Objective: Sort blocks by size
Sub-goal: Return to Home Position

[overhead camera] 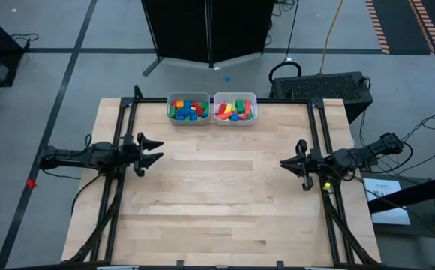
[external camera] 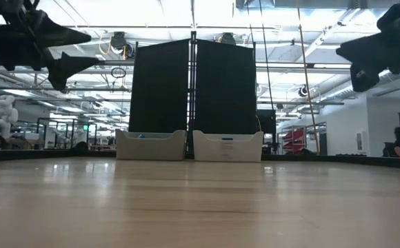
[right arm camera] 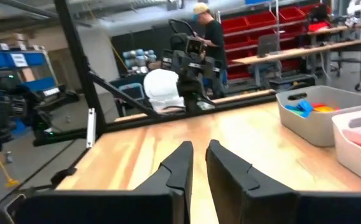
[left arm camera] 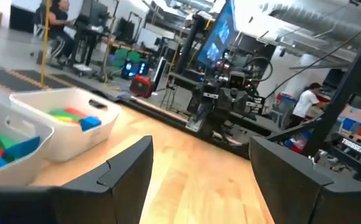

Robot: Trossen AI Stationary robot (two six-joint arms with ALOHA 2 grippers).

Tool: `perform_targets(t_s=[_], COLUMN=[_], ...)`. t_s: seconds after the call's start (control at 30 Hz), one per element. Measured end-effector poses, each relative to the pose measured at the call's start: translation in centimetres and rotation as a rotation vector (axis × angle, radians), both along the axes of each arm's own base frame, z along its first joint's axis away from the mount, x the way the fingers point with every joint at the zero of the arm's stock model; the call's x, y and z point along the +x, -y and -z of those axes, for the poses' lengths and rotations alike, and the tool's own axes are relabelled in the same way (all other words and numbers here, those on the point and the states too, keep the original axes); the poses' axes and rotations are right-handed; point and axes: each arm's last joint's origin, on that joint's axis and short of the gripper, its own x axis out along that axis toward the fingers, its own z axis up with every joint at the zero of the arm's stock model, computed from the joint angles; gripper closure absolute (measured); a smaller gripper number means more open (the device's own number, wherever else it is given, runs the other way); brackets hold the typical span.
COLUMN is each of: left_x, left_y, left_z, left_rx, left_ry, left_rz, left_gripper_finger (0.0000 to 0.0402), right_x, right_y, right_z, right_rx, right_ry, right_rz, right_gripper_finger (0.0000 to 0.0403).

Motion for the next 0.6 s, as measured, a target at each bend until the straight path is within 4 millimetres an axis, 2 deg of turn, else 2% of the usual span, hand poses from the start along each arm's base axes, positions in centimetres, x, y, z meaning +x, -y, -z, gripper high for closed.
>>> perform_targets(t_s=[0.23, 0.6], left_x=[0.15, 0.16], left_y=[0.13, 0.15], left_z=[0.79, 0.85], left_rx=[-0.005, -0.011], left_ry=[-0.081, -0.086], left_rz=[0.042, 0.053], left_gripper_finger=[0.0137, 0.0137], right_x=[0.00, 0.00], right_y=[0.15, 0.13], right_z=[0.17, 0.17], right_rx=[-0.041, -0.055], right_ry=[-0.021, -0.021], right_rz=[0.056, 0.048], right_gripper_finger=[0.0362, 0.0362])
